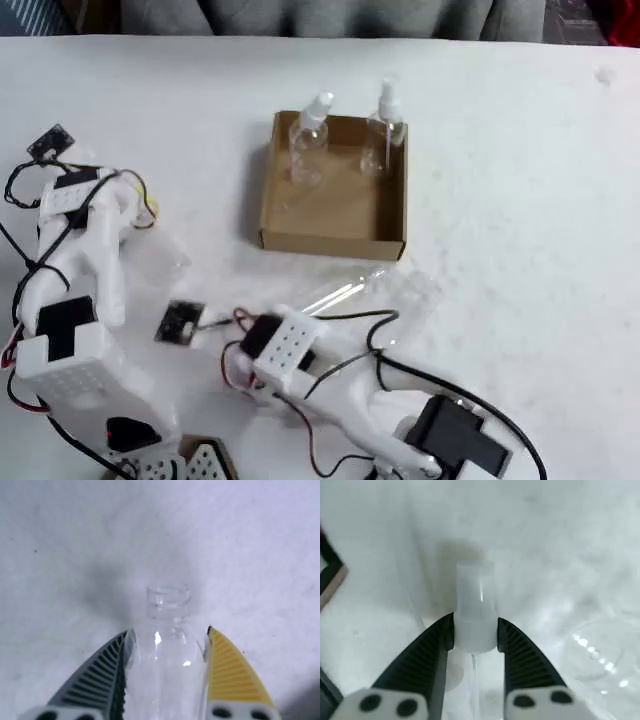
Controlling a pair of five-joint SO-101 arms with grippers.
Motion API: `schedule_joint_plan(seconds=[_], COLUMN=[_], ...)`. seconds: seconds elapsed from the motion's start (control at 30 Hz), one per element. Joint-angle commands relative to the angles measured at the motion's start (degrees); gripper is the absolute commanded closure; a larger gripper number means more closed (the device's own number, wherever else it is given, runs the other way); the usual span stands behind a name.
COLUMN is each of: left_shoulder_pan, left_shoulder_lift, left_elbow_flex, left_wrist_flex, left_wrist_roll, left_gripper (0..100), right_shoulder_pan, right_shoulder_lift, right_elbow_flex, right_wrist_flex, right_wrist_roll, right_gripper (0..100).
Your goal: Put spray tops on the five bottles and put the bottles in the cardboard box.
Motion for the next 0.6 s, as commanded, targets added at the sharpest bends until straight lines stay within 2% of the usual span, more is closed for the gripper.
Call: schedule_joint_plan(seconds=[0.0,0.27,0.43,0.57], left_shoulder_pan=[-0.4,-0.3,-0.1,0.7], left_shoulder_lift=[-0.6,-0.6,-0.7,-0.7], left_elbow_flex=[-2.4,-2.3,-2.2,-2.1], left_wrist_flex=[-1.4,-1.5,-1.5,-1.4], left_wrist_roll=[0.7,0.7,0.7,0.6], left_gripper=[98,98,98,98], right_shoulder_pan=[5.3,10.6,13.7,18.8], right_shoulder_lift=[-0.3,-2.7,-11.8,-20.4], right_elbow_flex=[-5.5,-10.7,-10.5,-10.7], right_wrist_flex=[3.8,10.4,13.5,17.9], right_wrist_roll=[-0.9,-4.0,-4.2,-4.0], right_gripper=[98.3,98.3,98.3,98.3])
